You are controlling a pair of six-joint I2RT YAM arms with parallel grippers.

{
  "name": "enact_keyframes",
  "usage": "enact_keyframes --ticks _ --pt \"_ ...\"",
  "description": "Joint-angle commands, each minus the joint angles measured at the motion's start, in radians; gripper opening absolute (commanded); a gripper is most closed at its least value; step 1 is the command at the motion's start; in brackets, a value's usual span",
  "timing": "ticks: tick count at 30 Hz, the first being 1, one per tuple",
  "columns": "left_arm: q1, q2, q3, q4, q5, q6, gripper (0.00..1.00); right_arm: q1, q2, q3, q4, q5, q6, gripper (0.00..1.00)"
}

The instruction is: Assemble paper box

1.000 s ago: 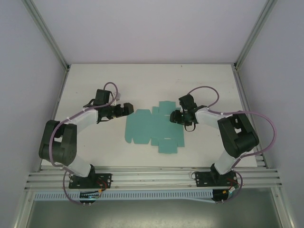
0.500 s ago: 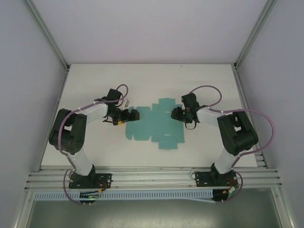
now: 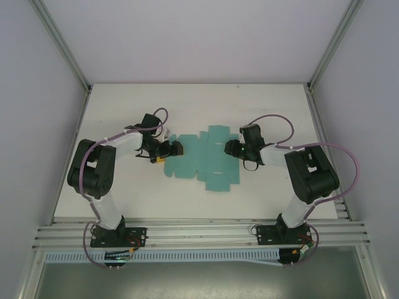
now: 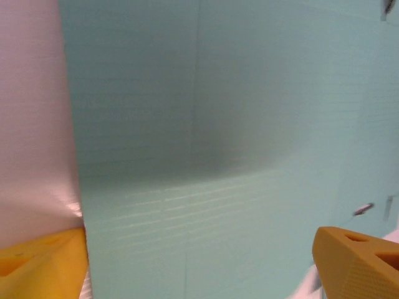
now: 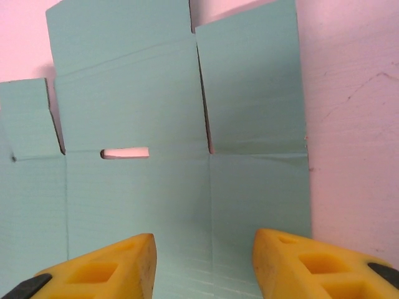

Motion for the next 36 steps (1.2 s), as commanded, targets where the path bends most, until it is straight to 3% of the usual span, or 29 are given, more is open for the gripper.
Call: enact_keyframes --ticks 1,6,10,18,19,24,26,30,36 --pt "-0.034 -0.079 -0.001 0.164 0.183 -0.040 0.88 0.003 0.107 -0.090 -0.153 -0.014 0.018 0.47" --pt "-0.034 -0.179 -0.004 0.181 0.130 -0.065 0.76 0.003 0.113 -0.102 -0.136 -0.008 0.016 0.46" --pt "-0.034 -0.224 -0.053 0.237 0.132 -0.058 0.74 0.005 0.119 -0.098 -0.135 -0.012 0.011 0.46" --pt "-0.035 -0.095 0.065 0.092 0.046 0.041 0.61 0.005 0.122 -0.084 -0.143 -0.009 -0.007 0.44" --pt "-0.035 -0.058 0.075 0.090 0.044 0.048 0.56 0.005 0.122 -0.084 -0.141 -0.010 -0.007 0.44" --pt "-0.037 0.015 0.136 0.081 0.032 0.066 0.13 0.005 0.109 -0.076 -0.150 0.012 -0.017 0.47" --pt "-0.040 0.022 0.150 0.069 -0.007 0.077 0.00 0.004 0.088 -0.065 -0.166 0.023 -0.028 0.48" --pt "-0.043 -0.019 0.127 0.100 -0.047 0.099 0.00 0.002 0.003 -0.036 -0.200 0.033 -0.060 0.55" --pt "-0.043 -0.193 -0.015 0.367 0.078 0.069 0.00 -0.041 -0.233 -0.006 -0.222 0.005 -0.096 0.64"
